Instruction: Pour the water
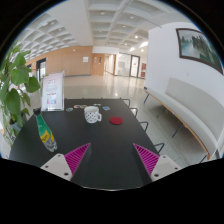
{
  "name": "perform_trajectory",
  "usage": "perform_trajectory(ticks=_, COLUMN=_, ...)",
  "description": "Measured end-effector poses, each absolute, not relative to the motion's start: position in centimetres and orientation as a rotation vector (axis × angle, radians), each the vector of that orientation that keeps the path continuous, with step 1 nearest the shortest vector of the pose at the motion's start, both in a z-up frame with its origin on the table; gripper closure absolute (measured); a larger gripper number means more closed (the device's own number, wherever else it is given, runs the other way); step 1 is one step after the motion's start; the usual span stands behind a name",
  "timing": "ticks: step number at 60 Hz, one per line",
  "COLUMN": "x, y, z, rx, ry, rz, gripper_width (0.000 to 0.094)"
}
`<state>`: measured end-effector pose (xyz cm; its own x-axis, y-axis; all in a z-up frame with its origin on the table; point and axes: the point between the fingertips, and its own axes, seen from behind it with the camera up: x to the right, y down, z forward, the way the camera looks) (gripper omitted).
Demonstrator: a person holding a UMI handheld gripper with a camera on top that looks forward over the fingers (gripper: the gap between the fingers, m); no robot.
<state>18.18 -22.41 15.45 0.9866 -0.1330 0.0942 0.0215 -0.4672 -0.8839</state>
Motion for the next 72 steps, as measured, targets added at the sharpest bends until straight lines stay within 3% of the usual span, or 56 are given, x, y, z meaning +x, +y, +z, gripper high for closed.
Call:
perform_trajectory(ticks=17, x=18.2, y=-25.8, z=12.1, rx=-2.074, ry=0.060, rz=-0.210, gripper_width=0.0086)
perform_trajectory(ticks=31, x=9.3, y=-27.0, z=9.1, rx=-2.046, ry=-0.044, rz=-0.130, gripper_width=0.0083)
perform_trajectory(ticks=47, x=-4.6, y=-19.9, z=8.5, rx=-1.947, ry=-0.116, rz=-0.023, gripper_width=0.0080)
perform_trajectory(ticks=60, x=-8.4, y=-11.3, z=7.2, rx=-1.901, ry=-0.112, rz=-0.055, gripper_width=0.0090)
perform_trajectory(ticks=68, x=-8.0, y=-8.1, z=5.8, rx=-1.897, ry=-0.091, rz=-0.085, gripper_width=0.0176)
perform_trajectory(ticks=72, x=-8.1, y=-7.6, z=5.9, rx=-1.877, ry=-0.086, rz=-0.082, gripper_width=0.0363)
